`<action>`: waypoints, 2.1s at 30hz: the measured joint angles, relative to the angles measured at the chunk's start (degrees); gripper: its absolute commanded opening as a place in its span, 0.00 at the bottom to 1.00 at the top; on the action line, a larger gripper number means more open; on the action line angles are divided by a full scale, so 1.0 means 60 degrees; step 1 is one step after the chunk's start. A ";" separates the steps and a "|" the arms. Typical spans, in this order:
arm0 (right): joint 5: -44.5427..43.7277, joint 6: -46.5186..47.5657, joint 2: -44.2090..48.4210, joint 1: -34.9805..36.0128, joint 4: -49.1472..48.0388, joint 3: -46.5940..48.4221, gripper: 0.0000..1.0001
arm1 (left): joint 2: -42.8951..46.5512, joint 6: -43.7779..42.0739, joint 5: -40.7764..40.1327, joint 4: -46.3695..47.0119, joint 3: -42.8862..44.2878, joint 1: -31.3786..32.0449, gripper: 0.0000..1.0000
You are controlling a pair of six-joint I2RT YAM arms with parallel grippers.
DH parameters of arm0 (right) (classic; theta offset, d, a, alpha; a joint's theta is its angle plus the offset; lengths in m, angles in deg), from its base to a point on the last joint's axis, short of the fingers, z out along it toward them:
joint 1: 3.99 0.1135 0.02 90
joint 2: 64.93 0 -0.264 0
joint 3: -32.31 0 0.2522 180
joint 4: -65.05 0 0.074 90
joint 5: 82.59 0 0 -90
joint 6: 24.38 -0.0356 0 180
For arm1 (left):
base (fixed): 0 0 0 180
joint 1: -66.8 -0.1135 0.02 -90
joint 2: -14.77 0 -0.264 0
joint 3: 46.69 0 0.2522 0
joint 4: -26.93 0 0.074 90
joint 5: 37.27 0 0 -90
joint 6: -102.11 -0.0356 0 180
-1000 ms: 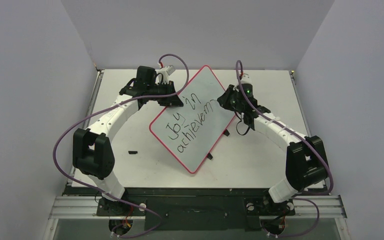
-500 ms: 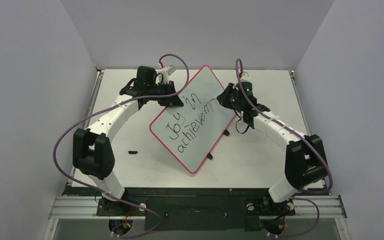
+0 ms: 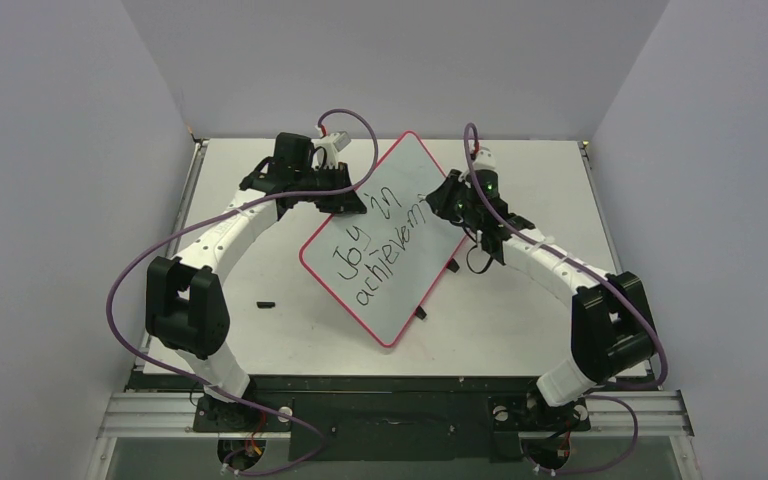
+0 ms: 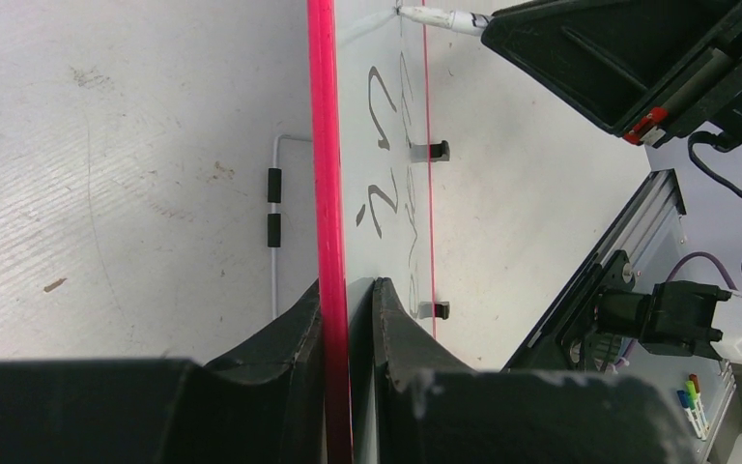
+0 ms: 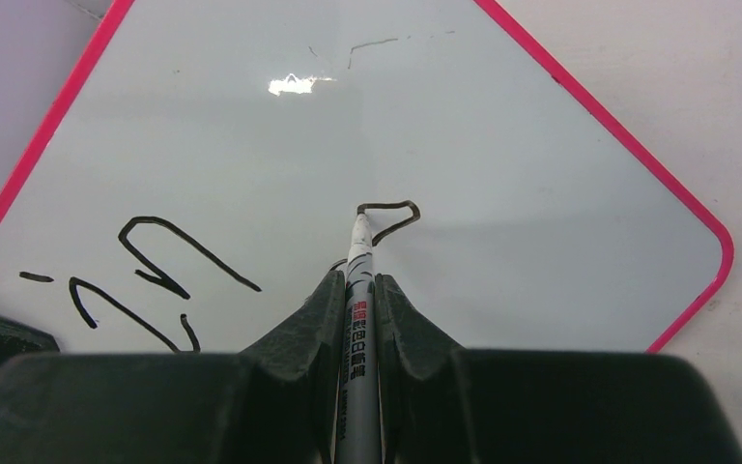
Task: Write a sentence on the whiteboard
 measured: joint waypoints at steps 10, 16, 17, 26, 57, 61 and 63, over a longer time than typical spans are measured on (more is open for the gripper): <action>-0.0076 0.0000 0.0579 0.0033 -0.0153 -0.0998 0.00 | 0.0004 -0.0044 -0.0047 0.0015 0.0000 0.0026 0.00; -0.0233 0.0095 0.0659 0.0000 -0.0011 -0.1126 0.00 | 0.0004 -0.0066 -0.0051 0.0029 0.0000 0.0036 0.00; -0.0255 0.0109 0.0659 -0.0025 0.0033 -0.1126 0.00 | 0.0004 -0.0066 -0.0051 0.0033 0.0000 0.0040 0.00; -0.0382 0.0219 0.0299 -0.0346 0.0572 -0.0579 0.00 | 0.0004 -0.0120 -0.0055 0.0062 0.0000 0.0055 0.00; -0.0291 0.0419 -0.0302 -0.0433 0.1060 0.0820 0.00 | 0.0004 -0.0164 -0.0047 0.0098 0.0004 0.0076 0.00; -0.0295 0.0412 -0.0444 -0.0488 0.1009 0.0823 0.00 | 0.0004 -0.0175 -0.0095 0.0080 0.0004 0.0076 0.00; -0.0288 0.0397 -0.0444 -0.0535 0.0980 0.0823 0.00 | 0.0018 -0.0197 -0.0095 0.0095 0.0004 0.0095 0.00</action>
